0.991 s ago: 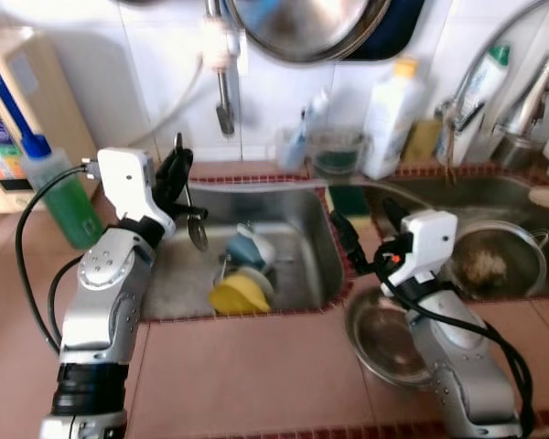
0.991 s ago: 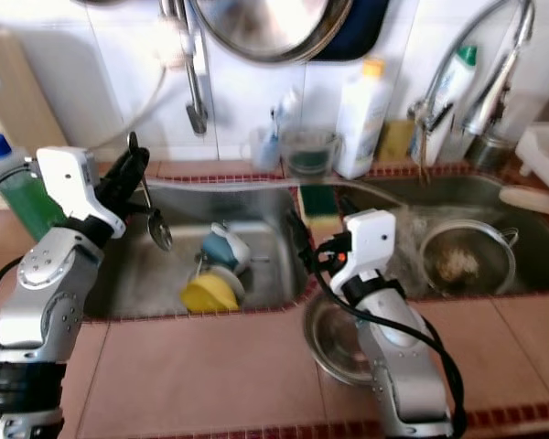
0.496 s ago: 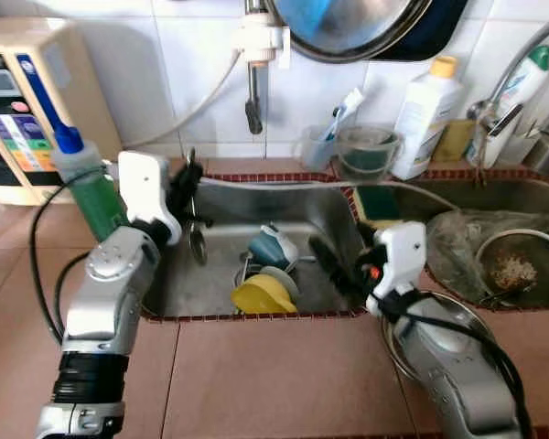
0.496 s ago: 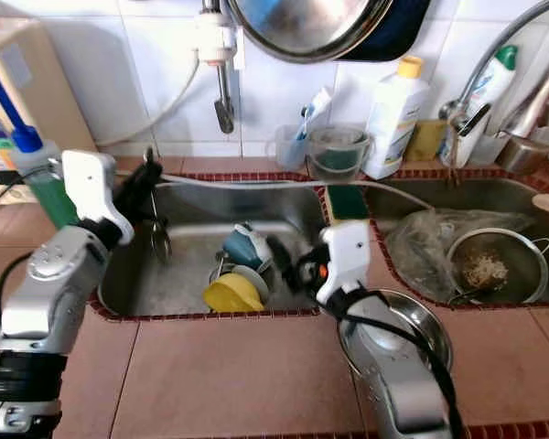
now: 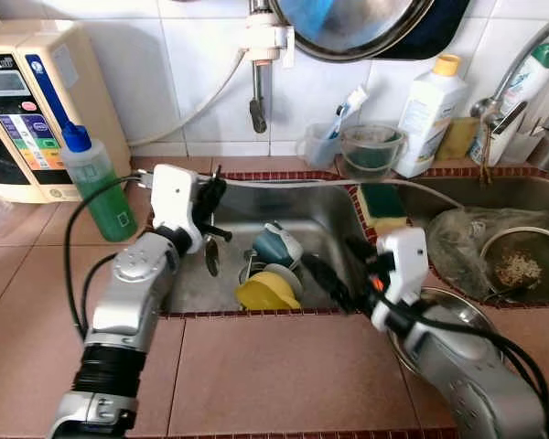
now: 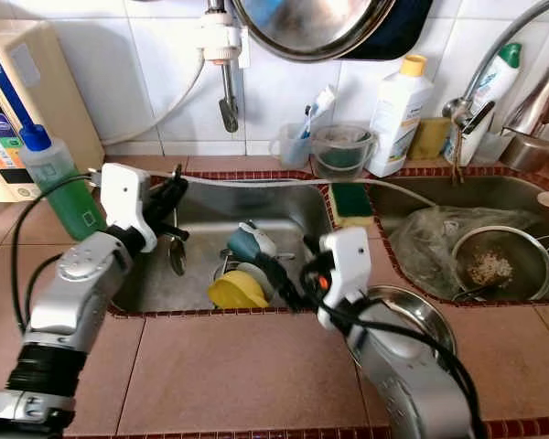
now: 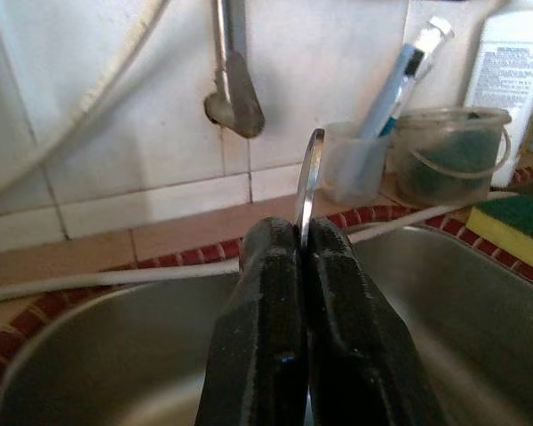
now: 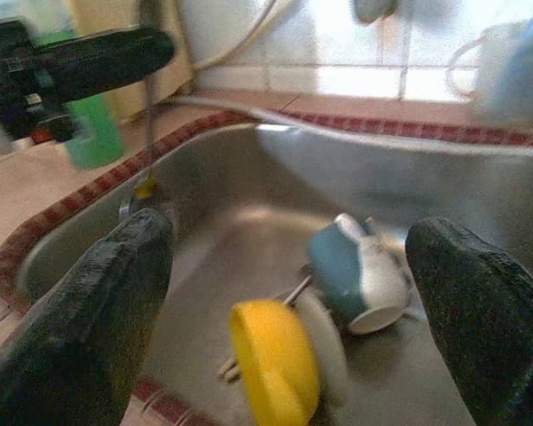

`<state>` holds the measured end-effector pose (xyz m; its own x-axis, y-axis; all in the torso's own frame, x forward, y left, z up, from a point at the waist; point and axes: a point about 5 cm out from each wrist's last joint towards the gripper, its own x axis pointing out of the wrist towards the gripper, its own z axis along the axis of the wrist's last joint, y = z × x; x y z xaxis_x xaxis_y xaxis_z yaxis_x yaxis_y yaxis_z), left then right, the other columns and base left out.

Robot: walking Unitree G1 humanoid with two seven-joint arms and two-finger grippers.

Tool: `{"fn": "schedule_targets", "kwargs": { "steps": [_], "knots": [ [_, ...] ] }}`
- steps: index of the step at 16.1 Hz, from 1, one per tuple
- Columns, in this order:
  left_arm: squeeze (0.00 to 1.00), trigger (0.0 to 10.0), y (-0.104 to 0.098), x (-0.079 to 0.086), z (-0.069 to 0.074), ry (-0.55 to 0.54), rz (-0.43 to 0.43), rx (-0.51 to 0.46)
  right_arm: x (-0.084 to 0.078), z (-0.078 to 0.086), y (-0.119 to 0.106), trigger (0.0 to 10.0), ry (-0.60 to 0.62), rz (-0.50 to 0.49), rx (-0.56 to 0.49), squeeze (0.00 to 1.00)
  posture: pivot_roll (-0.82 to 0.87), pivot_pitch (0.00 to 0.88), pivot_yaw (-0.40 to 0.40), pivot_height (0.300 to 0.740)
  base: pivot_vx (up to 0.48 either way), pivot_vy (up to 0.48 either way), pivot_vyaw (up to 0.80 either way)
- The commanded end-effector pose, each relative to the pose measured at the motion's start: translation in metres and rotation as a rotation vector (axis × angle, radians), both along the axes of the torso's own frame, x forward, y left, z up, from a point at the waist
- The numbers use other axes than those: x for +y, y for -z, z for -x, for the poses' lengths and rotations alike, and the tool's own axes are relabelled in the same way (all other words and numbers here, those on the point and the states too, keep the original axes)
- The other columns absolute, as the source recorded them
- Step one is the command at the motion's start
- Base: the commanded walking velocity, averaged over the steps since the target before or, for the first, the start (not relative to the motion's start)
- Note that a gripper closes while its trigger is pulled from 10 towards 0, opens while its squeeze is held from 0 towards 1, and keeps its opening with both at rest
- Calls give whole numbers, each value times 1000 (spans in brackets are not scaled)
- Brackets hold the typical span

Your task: Kitchen organization

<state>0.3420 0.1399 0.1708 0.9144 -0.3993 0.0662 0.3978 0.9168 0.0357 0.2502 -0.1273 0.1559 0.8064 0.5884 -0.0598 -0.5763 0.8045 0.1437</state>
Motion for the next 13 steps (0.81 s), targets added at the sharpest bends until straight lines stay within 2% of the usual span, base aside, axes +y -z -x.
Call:
{"fn": "schedule_targets", "kwargs": {
  "steps": [1,4,8,13],
  "knots": [
    [0,10000,-5,-6,-3,31,-19,-26,5,5,-6,10000,-52,-9,-18,0,-217,60,37,740,0,0,0],
    [0,10000,2,-13,-5,63,-41,-19,7,13,-4,10000,-116,-9,-7,0,-214,80,31,740,0,0,0],
    [0,10000,17,-19,-4,113,-75,11,13,27,-4,10000,-214,-73,38,0,-212,120,30,740,0,0,0],
    [0,10000,37,-26,0,155,-114,67,23,43,-7,10000,-272,-166,90,0,-218,150,36,740,0,0,0]
  ]
}}
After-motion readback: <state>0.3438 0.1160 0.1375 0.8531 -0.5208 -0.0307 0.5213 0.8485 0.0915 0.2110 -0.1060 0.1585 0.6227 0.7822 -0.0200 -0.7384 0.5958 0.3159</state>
